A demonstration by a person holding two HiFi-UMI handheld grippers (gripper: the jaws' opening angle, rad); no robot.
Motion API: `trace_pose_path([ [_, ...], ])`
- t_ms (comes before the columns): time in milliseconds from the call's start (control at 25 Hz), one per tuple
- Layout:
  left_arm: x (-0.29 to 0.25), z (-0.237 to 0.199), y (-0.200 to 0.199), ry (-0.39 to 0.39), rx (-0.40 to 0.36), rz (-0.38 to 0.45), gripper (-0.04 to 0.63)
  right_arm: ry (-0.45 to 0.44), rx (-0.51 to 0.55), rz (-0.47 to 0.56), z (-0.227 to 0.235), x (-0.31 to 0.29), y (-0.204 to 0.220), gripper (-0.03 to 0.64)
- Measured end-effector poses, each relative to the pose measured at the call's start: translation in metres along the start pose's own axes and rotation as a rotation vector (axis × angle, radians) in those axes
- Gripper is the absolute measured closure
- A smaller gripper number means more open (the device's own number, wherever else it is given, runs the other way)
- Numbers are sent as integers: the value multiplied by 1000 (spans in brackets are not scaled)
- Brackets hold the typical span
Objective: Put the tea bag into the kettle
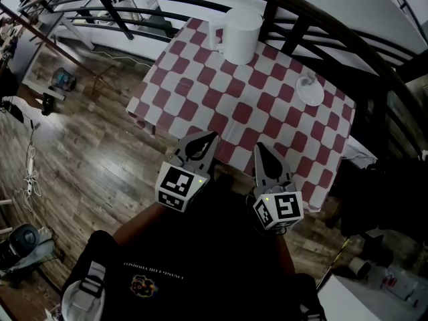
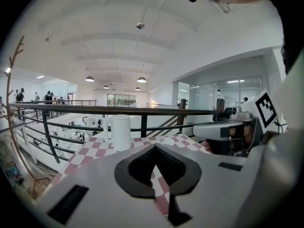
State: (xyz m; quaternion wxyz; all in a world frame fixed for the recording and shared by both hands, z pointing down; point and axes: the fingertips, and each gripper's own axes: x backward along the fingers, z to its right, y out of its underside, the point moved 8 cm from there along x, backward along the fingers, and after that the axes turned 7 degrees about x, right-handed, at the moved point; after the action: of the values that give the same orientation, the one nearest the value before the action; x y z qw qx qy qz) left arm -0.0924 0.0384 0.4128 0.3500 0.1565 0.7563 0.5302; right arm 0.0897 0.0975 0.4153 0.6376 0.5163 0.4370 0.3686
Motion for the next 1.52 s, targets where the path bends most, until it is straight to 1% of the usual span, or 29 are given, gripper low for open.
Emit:
trace_pose_path([
  [240, -3, -12, -4, -36, -7, 10, 595, -5, 37, -41, 10, -14, -4, 606],
  [440, -10, -27, -13, -65, -29, 18, 595, 2, 72, -30, 21, -29, -12, 606],
  [720, -22, -48, -37, -96, -67, 63, 595, -10, 108, -2, 30, -53, -26, 606],
  [880, -32, -60, -52, -76, -83, 99, 595, -5, 127, 20, 37, -67, -38, 606],
  [1000, -41, -69, -66, -59, -113, 138, 595, 0, 145, 44, 49, -78, -48, 606],
  [1160, -56, -89, -86, -64, -136, 199, 595, -7, 142, 89, 69, -97, -59, 606],
  [1240, -66, -101, -94, -68, -132, 208, 595, -9, 110, 111, 81, -109, -62, 606],
  [1360, -75, -119, -102, -87, -93, 219, 595, 1, 77, 134, 92, -126, -62, 606],
  [1440, -79, -130, -107, -105, -69, 234, 595, 5, 95, 147, 95, -137, -61, 606],
  [1520, -86, -139, -110, -120, -68, 242, 595, 2, 120, 166, 98, -149, -60, 606],
])
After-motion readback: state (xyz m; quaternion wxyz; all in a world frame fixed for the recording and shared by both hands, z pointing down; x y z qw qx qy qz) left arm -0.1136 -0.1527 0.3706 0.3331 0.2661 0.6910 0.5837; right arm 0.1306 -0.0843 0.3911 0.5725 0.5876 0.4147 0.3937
